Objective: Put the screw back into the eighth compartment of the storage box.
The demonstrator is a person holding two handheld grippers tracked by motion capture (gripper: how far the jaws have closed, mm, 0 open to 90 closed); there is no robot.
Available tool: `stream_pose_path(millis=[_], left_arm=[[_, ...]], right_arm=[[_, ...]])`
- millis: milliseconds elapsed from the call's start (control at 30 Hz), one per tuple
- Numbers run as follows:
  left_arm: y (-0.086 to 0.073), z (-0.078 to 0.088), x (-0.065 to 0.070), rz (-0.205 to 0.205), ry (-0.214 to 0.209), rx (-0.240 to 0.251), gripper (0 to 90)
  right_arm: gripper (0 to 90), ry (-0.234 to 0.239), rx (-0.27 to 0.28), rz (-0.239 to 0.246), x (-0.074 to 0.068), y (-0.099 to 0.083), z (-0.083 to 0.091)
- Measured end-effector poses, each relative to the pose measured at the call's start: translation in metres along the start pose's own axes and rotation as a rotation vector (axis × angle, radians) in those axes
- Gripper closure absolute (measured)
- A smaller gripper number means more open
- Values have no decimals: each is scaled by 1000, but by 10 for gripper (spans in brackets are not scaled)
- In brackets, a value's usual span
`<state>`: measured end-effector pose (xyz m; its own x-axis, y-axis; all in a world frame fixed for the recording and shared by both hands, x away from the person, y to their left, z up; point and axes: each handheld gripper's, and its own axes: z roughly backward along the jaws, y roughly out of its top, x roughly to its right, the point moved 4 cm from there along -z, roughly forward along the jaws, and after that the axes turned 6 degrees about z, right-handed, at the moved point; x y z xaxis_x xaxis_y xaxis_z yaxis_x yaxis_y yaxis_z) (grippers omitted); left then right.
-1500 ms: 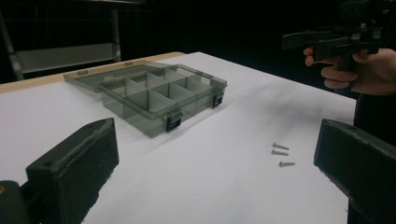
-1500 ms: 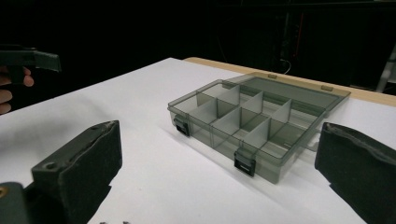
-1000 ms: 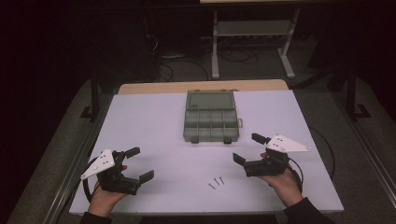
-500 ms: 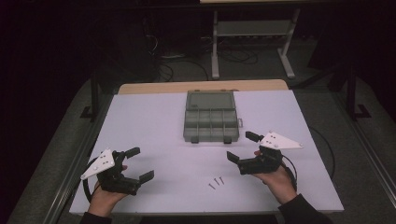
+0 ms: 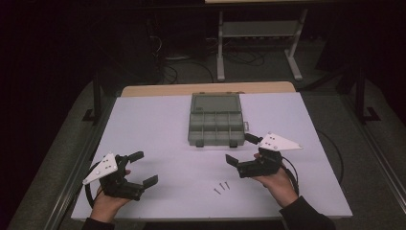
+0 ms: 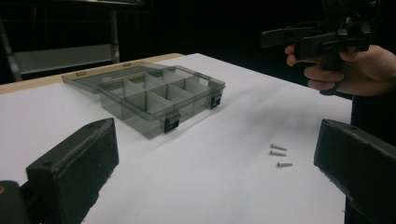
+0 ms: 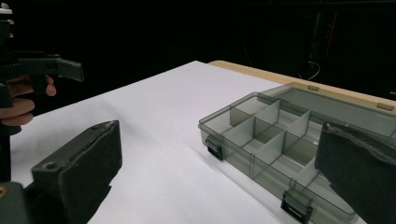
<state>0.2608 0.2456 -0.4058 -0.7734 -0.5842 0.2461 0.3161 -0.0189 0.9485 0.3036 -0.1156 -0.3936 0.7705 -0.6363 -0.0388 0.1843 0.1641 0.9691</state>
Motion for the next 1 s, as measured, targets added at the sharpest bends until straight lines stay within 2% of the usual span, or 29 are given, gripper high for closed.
stream_pose_path(millis=[600, 1000], left_arm=[[0, 1, 0, -2, 1, 1, 0], [0, 1, -1, -3, -2, 2, 0]], right_arm=[[0, 38, -40, 9, -10, 3, -22], [24, 44, -175, 6, -10, -5, -28]])
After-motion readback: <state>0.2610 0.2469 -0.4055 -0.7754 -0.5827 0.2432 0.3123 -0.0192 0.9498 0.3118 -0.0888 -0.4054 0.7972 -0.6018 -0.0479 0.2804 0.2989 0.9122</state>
